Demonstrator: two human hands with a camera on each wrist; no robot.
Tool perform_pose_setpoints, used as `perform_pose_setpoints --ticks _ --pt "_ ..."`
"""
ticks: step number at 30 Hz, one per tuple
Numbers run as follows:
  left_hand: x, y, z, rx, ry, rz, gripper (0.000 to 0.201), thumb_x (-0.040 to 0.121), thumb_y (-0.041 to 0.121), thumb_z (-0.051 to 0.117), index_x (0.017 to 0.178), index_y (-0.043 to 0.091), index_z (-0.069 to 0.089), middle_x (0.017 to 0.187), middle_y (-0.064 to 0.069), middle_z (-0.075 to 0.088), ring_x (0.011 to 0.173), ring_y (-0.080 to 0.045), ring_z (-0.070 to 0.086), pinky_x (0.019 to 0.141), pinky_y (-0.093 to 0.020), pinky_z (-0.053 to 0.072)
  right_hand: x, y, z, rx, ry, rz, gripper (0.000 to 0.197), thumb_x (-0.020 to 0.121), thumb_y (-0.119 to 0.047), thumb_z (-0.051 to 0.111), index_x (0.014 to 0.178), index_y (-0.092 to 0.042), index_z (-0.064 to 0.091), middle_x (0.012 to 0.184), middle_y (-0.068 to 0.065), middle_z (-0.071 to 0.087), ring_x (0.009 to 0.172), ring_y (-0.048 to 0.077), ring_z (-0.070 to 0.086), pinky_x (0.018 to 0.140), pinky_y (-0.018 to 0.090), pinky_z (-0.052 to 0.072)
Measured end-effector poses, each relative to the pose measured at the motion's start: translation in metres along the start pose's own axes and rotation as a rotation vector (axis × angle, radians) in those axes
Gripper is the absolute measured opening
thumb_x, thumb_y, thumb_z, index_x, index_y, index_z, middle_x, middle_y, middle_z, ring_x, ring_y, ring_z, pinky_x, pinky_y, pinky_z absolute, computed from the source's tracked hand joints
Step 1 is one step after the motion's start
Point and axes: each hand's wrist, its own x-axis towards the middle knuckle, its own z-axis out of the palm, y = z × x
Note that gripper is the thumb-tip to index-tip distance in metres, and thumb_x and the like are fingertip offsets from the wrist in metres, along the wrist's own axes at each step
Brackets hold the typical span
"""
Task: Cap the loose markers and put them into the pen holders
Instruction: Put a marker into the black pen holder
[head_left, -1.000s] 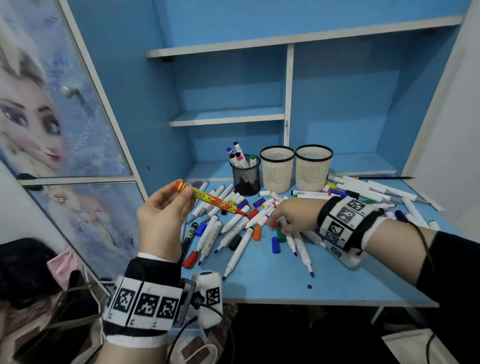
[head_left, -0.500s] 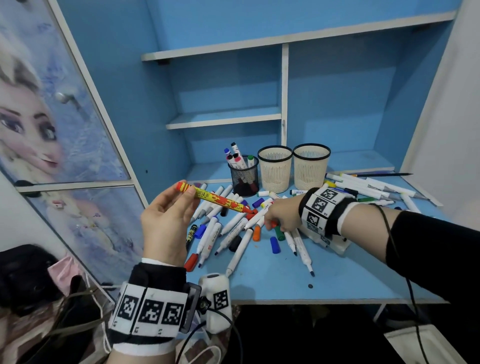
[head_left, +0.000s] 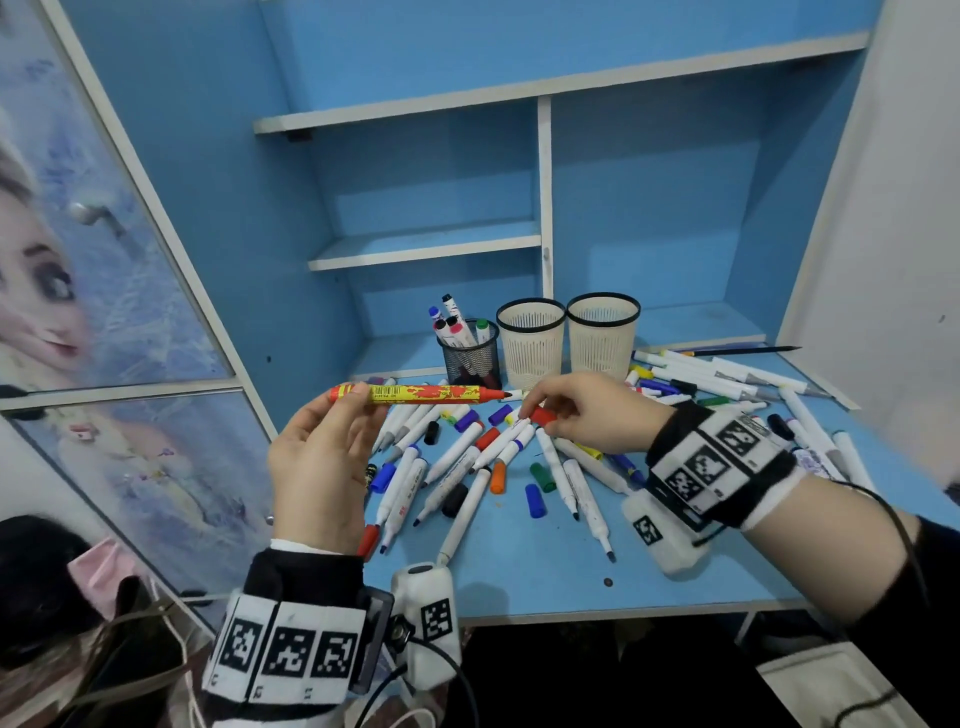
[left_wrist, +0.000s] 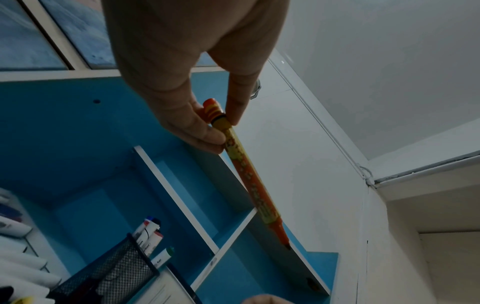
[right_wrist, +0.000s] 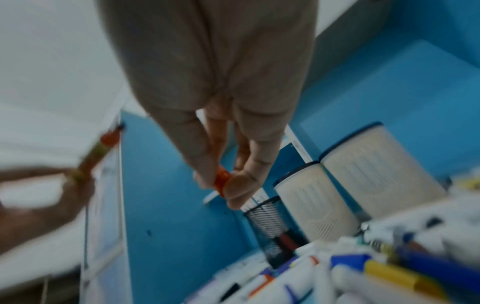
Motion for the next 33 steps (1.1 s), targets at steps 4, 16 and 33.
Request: perform_pose_setpoints --ticks 4,16,33 --pt "-0.004 -0.009 0.011 0.009 -0.02 -0.024 0.005 0.086 0.003 0.062 0.084 0.006 0.059 0.074 -0.003 0.068 0.073 -0.012 0.067 0.073 -0.018 0.055 -0.029 0.0 0.001 0.598 0.176 0.175 0.028 0.079 0.006 0.067 0.092 -0.018 0.061 0.09 0.004 0.063 0.079 0.018 0.065 0.075 0.022 0.055" --pt "-0.025 -0.042 0.042 0.026 -0.117 -0.112 0.01 0.086 0.002 0.061 0.095 0.002 0.058 0.071 0.0 0.069 0.067 -0.008 0.068 0.064 -0.016 0.054 -0.089 0.001 0.009 1.703 0.568 0.159 0.028 0.073 0.004 0.058 0.099 -0.004 0.055 0.088 0.014 0.073 0.08 0.023 0.071 0.066 0.024 0.057" --pt "-0.042 -0.034 0.066 0.705 -0.789 -0.015 0.02 0.069 0.015 0.076 0.088 0.013 0.074 0.063 -0.013 0.069 0.047 -0.018 0.06 0.059 -0.05 0.046 -0.114 0.005 0.004 1.381 0.695 0.068 0.046 0.053 -0.025 0.073 0.094 -0.005 0.063 0.082 0.007 0.072 0.077 0.016 0.07 0.07 0.02 0.055"
